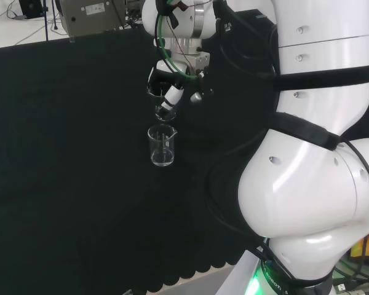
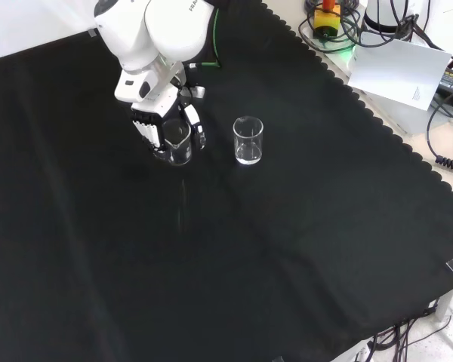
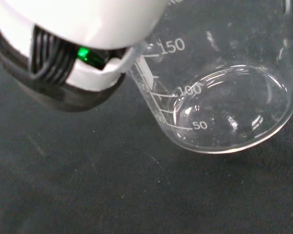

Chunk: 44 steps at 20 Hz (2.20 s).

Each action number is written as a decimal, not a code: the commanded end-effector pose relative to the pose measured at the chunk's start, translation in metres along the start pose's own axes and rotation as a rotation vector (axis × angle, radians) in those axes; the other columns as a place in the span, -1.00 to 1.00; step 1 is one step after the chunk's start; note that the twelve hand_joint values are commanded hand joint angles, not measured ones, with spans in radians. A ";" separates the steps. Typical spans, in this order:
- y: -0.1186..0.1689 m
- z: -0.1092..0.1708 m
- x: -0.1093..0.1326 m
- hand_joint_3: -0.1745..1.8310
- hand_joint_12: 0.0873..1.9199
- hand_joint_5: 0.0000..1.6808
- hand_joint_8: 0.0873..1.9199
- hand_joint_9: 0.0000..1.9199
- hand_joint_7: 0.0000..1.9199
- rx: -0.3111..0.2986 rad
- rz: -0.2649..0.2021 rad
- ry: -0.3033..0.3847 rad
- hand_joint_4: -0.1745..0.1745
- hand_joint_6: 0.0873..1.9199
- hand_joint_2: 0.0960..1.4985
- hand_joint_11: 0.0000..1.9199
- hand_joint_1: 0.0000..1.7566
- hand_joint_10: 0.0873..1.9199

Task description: Place the beaker back on the table.

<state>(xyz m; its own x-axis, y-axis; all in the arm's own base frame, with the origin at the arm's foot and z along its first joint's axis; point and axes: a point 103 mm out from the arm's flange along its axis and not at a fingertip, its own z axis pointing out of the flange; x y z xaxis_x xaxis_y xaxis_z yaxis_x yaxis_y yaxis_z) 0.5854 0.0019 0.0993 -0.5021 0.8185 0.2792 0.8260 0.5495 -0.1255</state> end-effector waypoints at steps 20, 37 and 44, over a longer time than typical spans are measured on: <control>-0.002 0.019 -0.011 -0.45 -0.55 0.76 -1.00 0.78 0.64 0.032 0.021 0.057 -1.00 -0.95 -0.07 0.60 0.50 -1.00; -0.012 0.010 0.006 -0.36 0.25 -0.43 -1.00 0.05 -0.09 0.132 0.047 -0.114 -0.20 -0.30 -0.32 -0.43 0.14 -1.00; -0.015 -0.008 0.010 -0.35 0.33 -0.52 -1.00 -0.10 -0.27 0.141 0.058 -0.103 -0.19 -0.45 -0.35 -0.58 0.05 -1.00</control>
<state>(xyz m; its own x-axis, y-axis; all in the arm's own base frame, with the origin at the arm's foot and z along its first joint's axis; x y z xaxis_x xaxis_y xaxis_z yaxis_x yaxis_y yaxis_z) 0.5695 0.0015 0.1000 -0.4936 0.8528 0.1707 0.8102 0.5223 -0.2662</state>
